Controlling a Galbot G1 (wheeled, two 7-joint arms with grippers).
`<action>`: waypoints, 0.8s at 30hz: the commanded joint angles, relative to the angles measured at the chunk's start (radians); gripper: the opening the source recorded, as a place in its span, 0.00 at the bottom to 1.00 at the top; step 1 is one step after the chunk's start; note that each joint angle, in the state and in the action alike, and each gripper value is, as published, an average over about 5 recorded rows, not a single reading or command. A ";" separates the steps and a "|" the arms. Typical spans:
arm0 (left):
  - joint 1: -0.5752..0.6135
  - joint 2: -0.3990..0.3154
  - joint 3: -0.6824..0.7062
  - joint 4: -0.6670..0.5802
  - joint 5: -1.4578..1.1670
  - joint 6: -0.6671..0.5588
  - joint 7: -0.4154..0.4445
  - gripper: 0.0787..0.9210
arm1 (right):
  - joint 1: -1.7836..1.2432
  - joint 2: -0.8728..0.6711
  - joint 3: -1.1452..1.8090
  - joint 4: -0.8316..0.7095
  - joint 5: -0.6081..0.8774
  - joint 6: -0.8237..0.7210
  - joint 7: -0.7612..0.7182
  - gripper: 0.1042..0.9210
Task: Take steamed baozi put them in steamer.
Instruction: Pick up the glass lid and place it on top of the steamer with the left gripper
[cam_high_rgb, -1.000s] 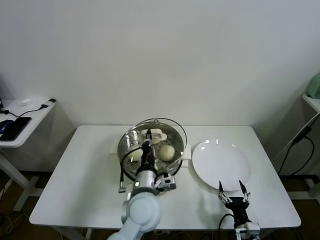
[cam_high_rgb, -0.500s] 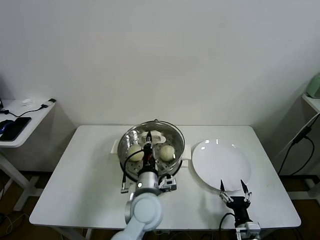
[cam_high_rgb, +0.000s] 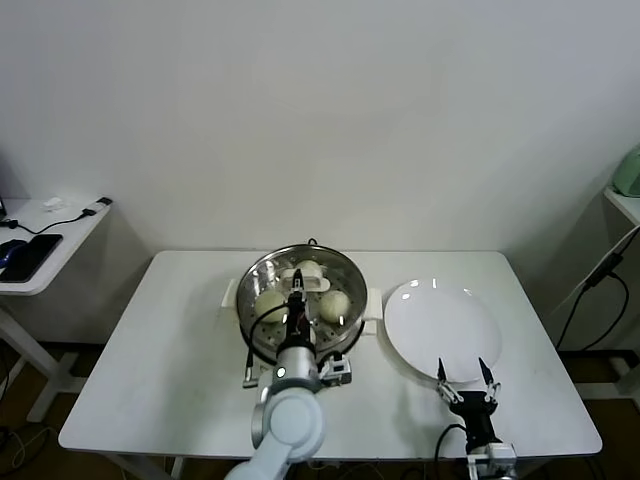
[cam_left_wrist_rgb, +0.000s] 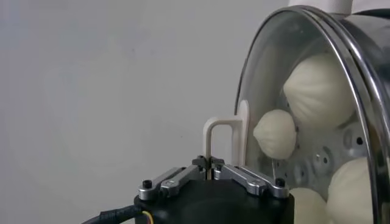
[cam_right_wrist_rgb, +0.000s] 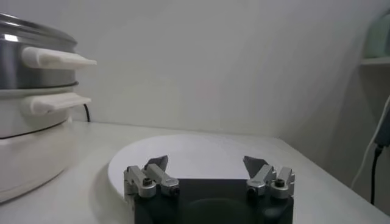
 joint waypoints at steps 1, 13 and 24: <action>0.002 -0.001 -0.001 0.005 0.006 -0.005 -0.005 0.05 | 0.001 0.003 -0.001 -0.002 -0.019 0.011 0.003 0.88; 0.007 0.005 -0.003 0.003 0.006 -0.011 -0.002 0.05 | 0.002 0.006 -0.006 0.004 -0.022 0.017 0.001 0.88; 0.037 0.045 0.026 -0.150 -0.095 -0.009 0.031 0.32 | 0.001 0.000 -0.006 0.015 -0.019 0.015 -0.006 0.88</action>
